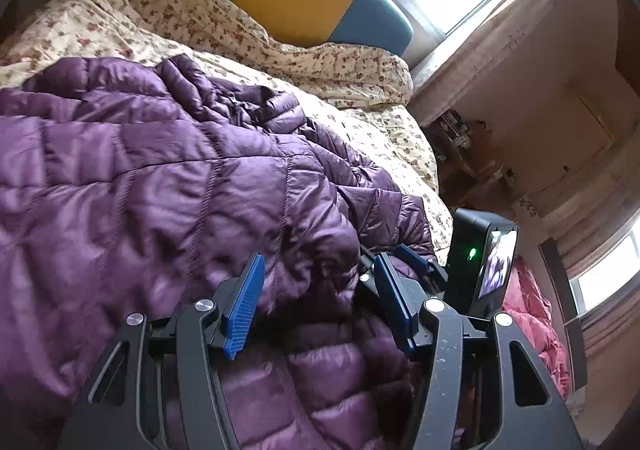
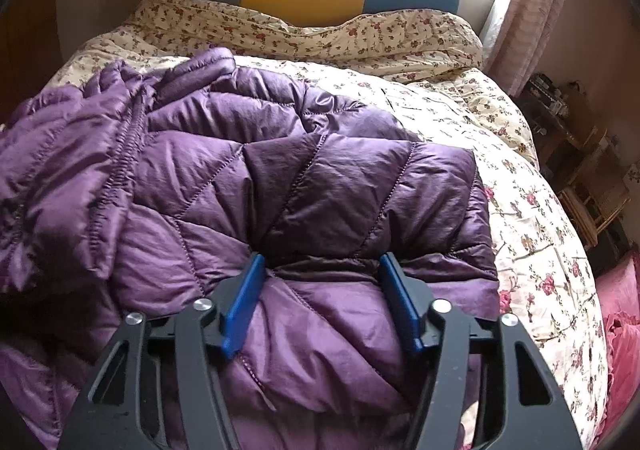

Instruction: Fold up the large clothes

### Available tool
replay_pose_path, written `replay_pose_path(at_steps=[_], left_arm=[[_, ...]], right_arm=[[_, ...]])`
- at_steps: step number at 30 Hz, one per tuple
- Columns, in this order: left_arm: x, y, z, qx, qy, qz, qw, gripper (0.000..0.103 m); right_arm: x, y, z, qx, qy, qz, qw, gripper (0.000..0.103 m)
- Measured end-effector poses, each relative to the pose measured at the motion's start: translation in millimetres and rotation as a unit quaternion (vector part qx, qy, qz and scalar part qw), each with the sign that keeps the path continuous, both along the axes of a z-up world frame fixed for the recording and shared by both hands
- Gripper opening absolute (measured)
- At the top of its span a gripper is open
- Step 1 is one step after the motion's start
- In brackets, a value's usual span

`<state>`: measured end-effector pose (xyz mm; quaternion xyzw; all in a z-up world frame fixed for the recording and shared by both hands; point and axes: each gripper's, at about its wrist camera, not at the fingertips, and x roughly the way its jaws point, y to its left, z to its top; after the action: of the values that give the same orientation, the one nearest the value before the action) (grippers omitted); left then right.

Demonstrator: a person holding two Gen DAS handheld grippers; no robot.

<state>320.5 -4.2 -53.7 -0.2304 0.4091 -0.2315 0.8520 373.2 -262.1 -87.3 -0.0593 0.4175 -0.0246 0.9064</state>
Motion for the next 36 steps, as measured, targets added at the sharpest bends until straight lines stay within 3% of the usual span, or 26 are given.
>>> replay_pose_path(at_steps=[4, 8, 13, 16, 18, 20, 27, 32, 36], left_arm=[[-25.7, 8.6, -1.6, 0.025, -0.007, 0.006, 0.9996, 0.056], [-54.2, 17.2, -7.5, 0.046, -0.013, 0.005, 0.9989, 0.056], [-83.5, 36.9, -18.8, 0.064, -0.010, 0.022, 0.9976, 0.056], [-90.0, 55.8, -27.8, 0.066, 0.000, 0.045, 0.9968, 0.056], [-91.3, 67.5, -29.8, 0.066, 0.000, 0.063, 0.9959, 0.056], [-88.6, 81.4, -28.0, 0.063, -0.005, 0.088, 0.9941, 0.056], [-71.4, 107.1, -20.0, 0.056, -0.019, 0.128, 0.9900, 0.056], [-55.4, 104.8, -14.9, 0.077, -0.025, 0.139, 0.9871, 0.056], [-44.1, 99.4, -17.7, 0.097, -0.013, 0.142, 0.9850, 0.056]], right_arm=[[-7.1, -5.3, 20.8, 0.044, -0.017, -0.006, 0.999, 0.052], [-9.3, 1.2, 41.2, 0.124, -0.023, 0.012, 0.992, 0.054], [0.4, 29.1, 47.9, 0.185, 0.002, 0.051, 0.981, 0.061], [8.4, 51.6, 38.4, 0.180, 0.029, 0.070, 0.981, 0.056], [10.9, 63.7, 30.1, 0.175, 0.046, 0.085, 0.980, 0.021], [8.7, 69.3, 29.9, 0.148, 0.039, 0.090, 0.984, 0.010], [3.4, 35.6, 32.5, 0.060, -0.003, 0.029, 0.998, 0.006], [0.9, 6.0, 26.4, 0.013, 0.004, -0.028, 1.000, 0.006], [-4.0, -10.9, 19.0, 0.003, 0.014, -0.050, 0.999, 0.006]])
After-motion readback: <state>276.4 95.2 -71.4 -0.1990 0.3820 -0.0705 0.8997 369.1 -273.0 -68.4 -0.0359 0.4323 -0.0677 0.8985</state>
